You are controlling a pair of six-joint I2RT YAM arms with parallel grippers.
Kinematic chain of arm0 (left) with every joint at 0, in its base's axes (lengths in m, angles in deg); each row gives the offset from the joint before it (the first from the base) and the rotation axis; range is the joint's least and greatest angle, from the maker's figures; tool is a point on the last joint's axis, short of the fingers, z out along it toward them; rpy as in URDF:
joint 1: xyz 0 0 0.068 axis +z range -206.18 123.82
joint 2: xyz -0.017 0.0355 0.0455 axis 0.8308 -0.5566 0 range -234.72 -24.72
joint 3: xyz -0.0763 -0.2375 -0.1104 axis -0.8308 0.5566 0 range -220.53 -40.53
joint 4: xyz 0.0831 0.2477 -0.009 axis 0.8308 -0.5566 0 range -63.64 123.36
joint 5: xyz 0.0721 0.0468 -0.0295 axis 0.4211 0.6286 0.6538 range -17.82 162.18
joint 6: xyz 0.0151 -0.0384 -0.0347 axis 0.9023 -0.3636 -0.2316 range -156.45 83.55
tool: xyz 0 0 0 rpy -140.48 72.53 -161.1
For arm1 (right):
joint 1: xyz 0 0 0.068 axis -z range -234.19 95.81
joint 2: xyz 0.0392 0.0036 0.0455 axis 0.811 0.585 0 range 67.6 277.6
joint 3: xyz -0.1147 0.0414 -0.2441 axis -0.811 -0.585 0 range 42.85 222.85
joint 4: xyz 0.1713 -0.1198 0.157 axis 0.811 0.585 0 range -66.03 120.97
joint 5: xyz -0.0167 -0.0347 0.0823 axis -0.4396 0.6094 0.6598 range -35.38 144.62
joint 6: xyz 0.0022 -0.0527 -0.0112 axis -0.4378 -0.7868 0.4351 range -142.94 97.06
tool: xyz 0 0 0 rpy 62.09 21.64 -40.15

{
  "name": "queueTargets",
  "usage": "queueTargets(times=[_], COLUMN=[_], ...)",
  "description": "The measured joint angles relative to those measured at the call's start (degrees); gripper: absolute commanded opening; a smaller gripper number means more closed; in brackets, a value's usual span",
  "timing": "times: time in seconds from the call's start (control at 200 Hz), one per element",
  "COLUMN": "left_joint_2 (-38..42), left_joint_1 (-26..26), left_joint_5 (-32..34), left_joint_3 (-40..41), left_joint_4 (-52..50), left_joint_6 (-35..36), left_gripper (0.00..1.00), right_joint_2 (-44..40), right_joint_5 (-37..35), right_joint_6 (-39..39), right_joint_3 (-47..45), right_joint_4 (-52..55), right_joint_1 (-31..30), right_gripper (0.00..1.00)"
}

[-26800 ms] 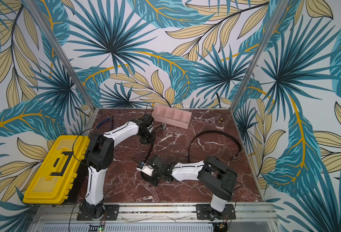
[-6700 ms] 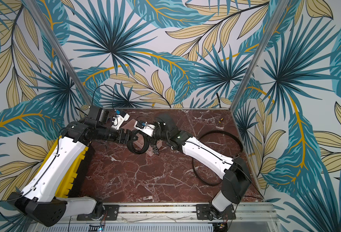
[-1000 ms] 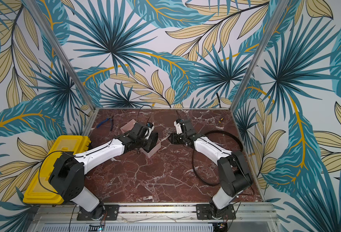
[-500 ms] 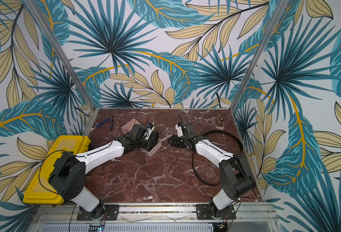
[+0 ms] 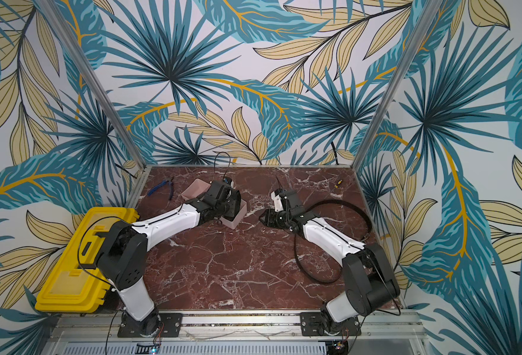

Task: Place the belts into the storage roll
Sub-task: Move the container to the center of the board, then place the belt in the container.

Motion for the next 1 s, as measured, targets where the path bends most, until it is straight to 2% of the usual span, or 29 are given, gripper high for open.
queueTargets(times=[0.16,0.34,0.606,0.761,1.001], left_joint_2=[-7.4,-15.9,-17.5,-17.4,-17.2], left_joint_1=[0.2,2.2,4.5,4.7,5.0], left_joint_5=[3.7,4.5,0.9,-0.3,-1.3], left_joint_3=[-10.7,-22.6,-25.0,-24.8,-22.9], left_joint_4=[-4.2,-6.4,-7.1,-7.2,-13.2], left_joint_6=[-3.9,-3.6,0.9,2.9,3.7], left_gripper=[0.00,0.00,0.00,0.39,0.76], right_joint_2=[-2.7,-6.0,-9.3,-10.2,-10.3], right_joint_5=[-0.6,-1.8,-2.8,-3.0,-3.3], right_joint_6=[-0.6,-1.9,-2.6,-2.8,-3.5], right_joint_3=[0.0,-0.3,-2.2,-3.7,-4.0], right_joint_4=[1.2,3.9,5.5,5.9,6.6], right_joint_1=[0.0,0.2,2.2,2.9,4.0], right_gripper=[0.41,0.42,0.42,0.42,0.45])
